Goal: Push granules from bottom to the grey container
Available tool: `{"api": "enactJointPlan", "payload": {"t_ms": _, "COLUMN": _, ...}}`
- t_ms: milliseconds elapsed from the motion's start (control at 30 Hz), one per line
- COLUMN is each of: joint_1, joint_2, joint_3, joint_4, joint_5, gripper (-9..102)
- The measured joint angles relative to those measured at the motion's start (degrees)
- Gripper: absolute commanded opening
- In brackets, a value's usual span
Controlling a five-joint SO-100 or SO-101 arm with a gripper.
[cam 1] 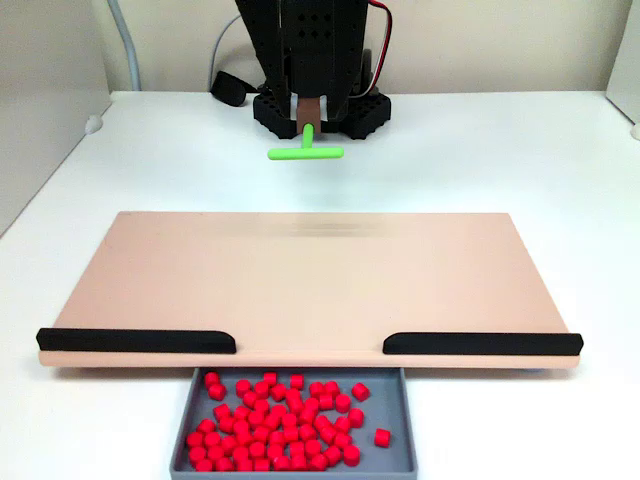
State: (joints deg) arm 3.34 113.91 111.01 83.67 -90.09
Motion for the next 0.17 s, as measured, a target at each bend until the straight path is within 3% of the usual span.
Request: {"api": "enactJointPlan", "payload": {"t_ms": 167, "joint_1": 0.0, "joint_2": 0.0, "joint_3": 0.0, "joint_4": 0.0, "joint_5": 0.0, "gripper": 0}}
